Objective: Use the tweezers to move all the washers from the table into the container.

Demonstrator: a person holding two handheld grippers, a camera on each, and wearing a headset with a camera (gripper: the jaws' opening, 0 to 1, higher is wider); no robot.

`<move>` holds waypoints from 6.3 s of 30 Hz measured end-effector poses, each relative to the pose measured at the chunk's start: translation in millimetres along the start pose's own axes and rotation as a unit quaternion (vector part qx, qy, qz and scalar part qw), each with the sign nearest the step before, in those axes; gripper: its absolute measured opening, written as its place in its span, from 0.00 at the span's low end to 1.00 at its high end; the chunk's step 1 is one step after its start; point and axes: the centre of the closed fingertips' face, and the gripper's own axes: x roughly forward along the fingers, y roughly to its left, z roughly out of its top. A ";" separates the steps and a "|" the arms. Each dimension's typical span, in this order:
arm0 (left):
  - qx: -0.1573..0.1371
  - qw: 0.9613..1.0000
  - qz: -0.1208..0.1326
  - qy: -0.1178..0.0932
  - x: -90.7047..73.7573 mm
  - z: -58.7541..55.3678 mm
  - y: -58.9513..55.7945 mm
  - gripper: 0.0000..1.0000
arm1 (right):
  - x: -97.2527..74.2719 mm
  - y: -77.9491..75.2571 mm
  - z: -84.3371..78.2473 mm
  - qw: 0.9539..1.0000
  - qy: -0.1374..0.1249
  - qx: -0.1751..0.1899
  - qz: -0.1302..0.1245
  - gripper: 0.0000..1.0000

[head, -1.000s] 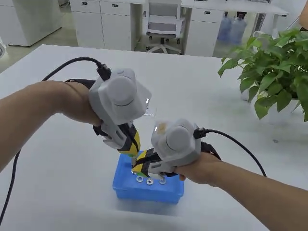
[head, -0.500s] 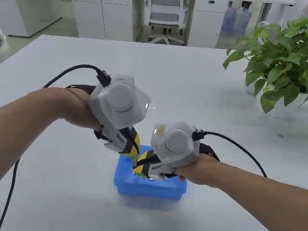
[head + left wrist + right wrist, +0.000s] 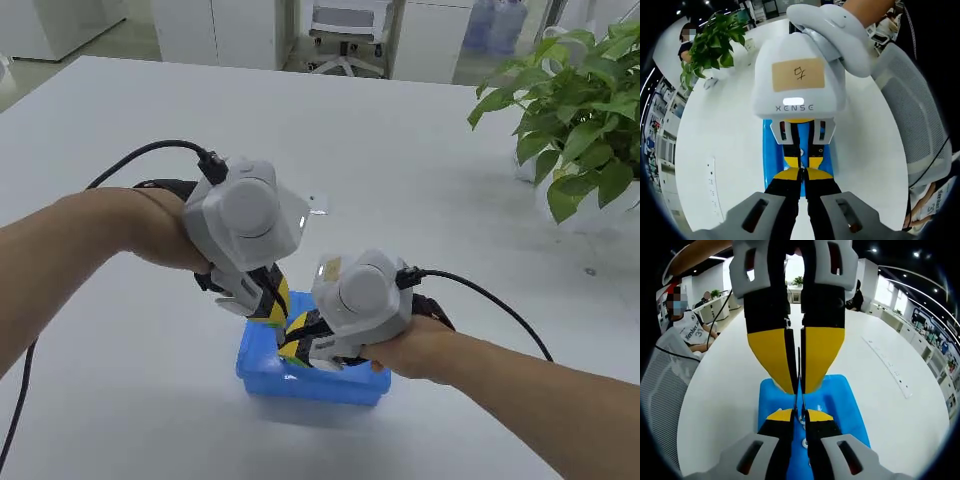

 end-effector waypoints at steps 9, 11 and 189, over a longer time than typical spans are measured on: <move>0.001 1.000 0.000 0.002 2.9 -2.0 -1.5 0.06 | 1.1 0.6 -3.1 1.000 0.003 0.000 0.002 0.10; 0.001 1.000 0.000 0.002 2.5 -1.9 -1.4 0.06 | 0.9 0.6 -3.1 1.000 0.003 0.000 0.003 0.10; -0.149 0.984 0.053 -0.086 31.3 -26.6 -131.5 0.56 | -97.4 85.7 -69.2 0.990 0.006 0.080 -0.116 0.55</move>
